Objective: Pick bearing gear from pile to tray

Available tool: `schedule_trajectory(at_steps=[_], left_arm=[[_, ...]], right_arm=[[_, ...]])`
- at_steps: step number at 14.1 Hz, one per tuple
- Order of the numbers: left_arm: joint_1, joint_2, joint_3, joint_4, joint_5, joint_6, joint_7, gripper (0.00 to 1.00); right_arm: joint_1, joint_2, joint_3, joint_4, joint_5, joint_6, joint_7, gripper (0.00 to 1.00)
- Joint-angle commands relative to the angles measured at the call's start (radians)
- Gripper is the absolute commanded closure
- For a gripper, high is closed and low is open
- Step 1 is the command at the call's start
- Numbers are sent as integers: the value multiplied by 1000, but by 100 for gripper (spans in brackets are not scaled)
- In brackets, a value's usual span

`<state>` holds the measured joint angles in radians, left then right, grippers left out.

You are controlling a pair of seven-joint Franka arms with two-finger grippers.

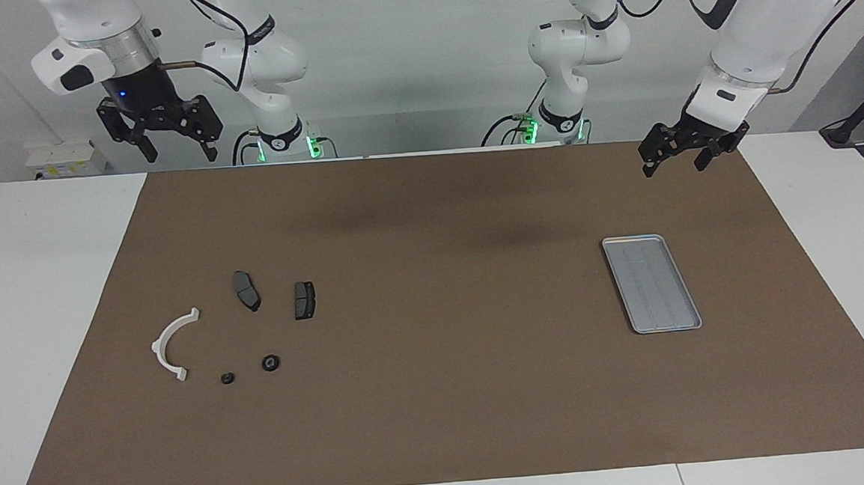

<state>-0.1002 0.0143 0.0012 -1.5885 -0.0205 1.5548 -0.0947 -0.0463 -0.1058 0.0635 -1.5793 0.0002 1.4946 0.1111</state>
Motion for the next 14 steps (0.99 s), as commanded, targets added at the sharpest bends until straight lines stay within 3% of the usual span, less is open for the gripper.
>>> schedule_trajectory(at_steps=[1,14], left_arm=[[-7,-23,8,-19,1,-9,3,0],[-7,-23,6,-19,-1,-9,3,0]], right_arm=[[-18,-18,6,-21,21,15,-25,0],[-17,-31,1,-19,21,4,-33,0]])
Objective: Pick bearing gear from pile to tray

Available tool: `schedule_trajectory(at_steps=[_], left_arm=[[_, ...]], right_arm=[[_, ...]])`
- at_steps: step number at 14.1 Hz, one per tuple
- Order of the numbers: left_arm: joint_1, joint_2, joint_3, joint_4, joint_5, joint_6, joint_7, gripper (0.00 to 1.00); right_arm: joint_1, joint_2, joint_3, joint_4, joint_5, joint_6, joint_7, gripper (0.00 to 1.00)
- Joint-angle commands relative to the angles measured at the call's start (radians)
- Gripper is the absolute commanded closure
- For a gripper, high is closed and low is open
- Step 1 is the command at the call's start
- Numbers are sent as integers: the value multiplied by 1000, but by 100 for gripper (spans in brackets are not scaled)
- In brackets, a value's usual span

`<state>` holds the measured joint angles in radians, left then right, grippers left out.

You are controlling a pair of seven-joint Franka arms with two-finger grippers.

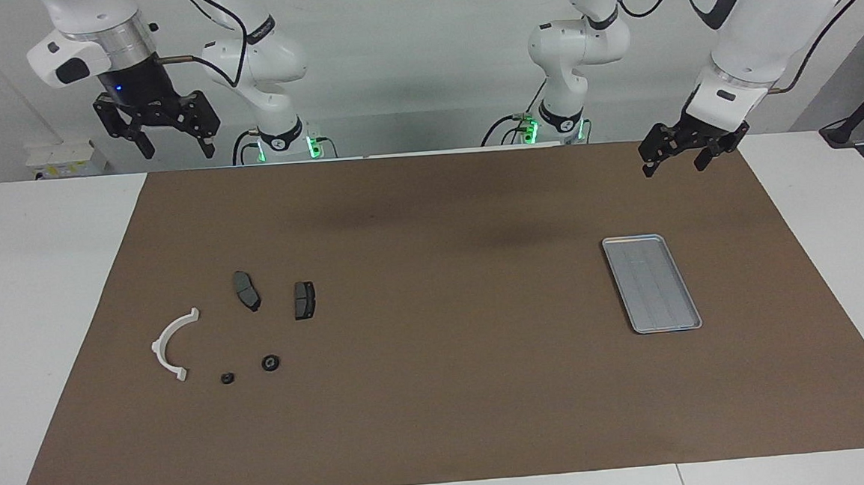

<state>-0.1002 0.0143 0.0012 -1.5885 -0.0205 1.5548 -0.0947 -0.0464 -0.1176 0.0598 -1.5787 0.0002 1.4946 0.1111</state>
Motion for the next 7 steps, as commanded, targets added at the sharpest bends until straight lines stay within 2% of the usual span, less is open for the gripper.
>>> schedule_trajectory(at_steps=[1,4,7], left_arm=[[-7,-23,6,-19,1,-9,3,0],[-7,-23,6,-19,1,-9,3,0],[-7,-23,6,-19,1,-9,3,0]], right_arm=[[-17,-19,5,-20,21,6,-31,0],[-9,-19,5,-53,21,36,-31,0],[-4,-13,6,-171,21,203,-21,0]])
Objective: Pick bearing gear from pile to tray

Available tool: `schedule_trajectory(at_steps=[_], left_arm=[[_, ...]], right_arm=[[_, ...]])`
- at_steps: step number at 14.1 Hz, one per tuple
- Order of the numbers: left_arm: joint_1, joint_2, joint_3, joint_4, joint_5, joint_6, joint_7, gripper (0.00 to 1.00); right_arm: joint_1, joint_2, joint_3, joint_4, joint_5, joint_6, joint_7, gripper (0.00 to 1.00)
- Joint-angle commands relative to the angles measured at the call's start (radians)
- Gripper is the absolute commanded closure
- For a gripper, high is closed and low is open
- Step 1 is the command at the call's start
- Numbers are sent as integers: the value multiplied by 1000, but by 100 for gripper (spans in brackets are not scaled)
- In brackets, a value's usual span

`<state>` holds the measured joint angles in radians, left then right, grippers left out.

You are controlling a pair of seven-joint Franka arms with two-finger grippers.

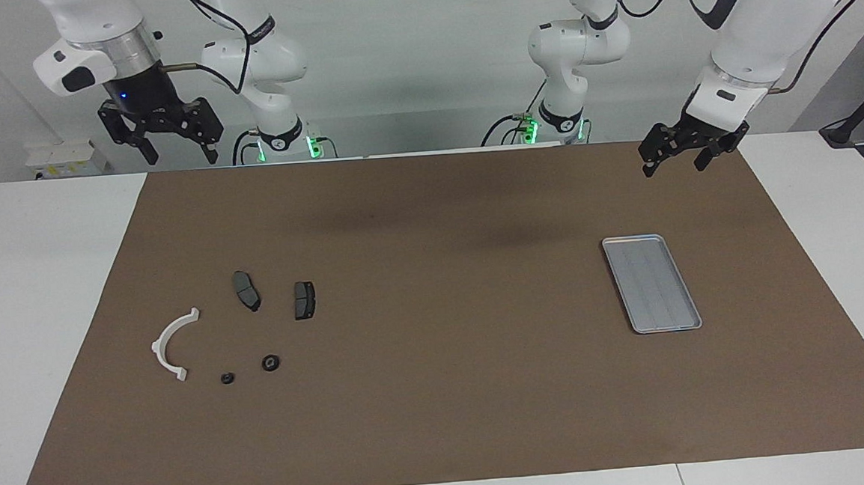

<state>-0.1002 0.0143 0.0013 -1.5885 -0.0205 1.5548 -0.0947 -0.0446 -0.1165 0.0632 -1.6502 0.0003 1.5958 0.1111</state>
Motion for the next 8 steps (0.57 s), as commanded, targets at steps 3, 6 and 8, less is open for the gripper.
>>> schedule_trajectory(at_steps=[3,6,8], left_arm=[[-7,-23,6,-19,1,-9,3,0],[-7,-23,6,-19,1,-9,3,0],[-7,-23,8,-19,1,-9,3,0]], right_arm=[[9,53,6,-189,21,277,53,0],[37,191,6,-191,18,419,166,0],[38,271,6,-183,14,513,208,0]])
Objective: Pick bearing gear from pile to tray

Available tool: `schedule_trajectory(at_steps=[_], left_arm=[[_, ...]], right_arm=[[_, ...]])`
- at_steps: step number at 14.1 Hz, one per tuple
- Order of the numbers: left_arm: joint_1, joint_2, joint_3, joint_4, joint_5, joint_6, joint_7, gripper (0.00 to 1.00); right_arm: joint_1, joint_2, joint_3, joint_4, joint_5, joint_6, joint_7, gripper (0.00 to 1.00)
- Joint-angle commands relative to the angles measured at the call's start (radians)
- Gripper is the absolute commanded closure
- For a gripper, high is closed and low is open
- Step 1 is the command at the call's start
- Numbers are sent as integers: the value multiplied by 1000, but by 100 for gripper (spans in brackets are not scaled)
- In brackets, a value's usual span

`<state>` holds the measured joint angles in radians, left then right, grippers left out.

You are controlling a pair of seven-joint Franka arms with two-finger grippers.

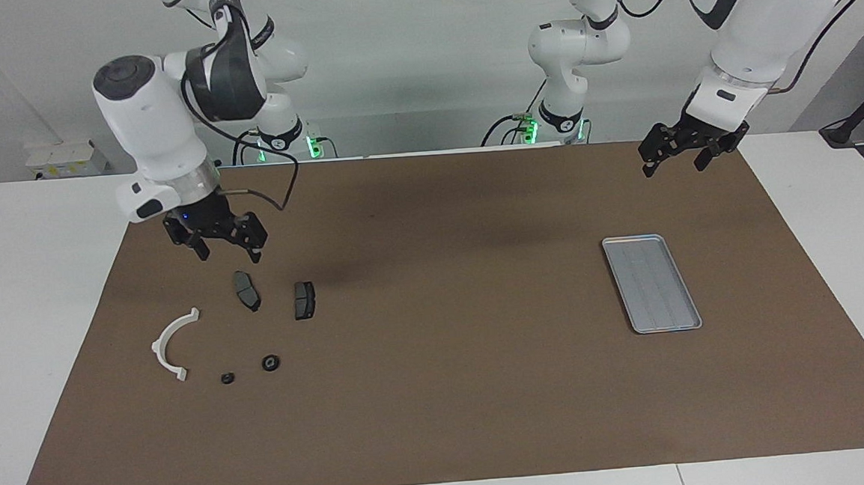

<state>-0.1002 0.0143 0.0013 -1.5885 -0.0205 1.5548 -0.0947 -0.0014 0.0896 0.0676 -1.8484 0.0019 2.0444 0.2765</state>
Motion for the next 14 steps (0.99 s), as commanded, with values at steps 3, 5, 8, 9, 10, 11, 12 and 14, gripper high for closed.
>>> schedule_trajectory(at_steps=[3,5,8,9,10,11,12,14], left_arm=[[-7,-23,6,-19,-1,-9,3,0],[-7,-23,6,-19,-1,-9,3,0],[-7,-23,6,-19,1,-9,3,0],[-7,-23,6,-19,1,-9,3,0],[-7,-23,6,-19,1,-9,3,0],[-7,-23,6,-19,1,-9,3,0],[-7,-23,6,-19,1,-9,3,0],[-7,-23,6,-19,-1,-9,3,0]], right_arm=[[10,177,0,52,-8,161,111,0],[20,240,-2,72,-34,198,151,0],[20,310,0,90,-104,246,174,2],[20,343,-2,109,-108,253,176,3],[18,369,-2,127,-108,254,181,3],[17,390,-2,138,-106,254,187,3],[17,413,-2,149,-105,255,202,4],[17,441,-2,167,-108,255,225,4]])
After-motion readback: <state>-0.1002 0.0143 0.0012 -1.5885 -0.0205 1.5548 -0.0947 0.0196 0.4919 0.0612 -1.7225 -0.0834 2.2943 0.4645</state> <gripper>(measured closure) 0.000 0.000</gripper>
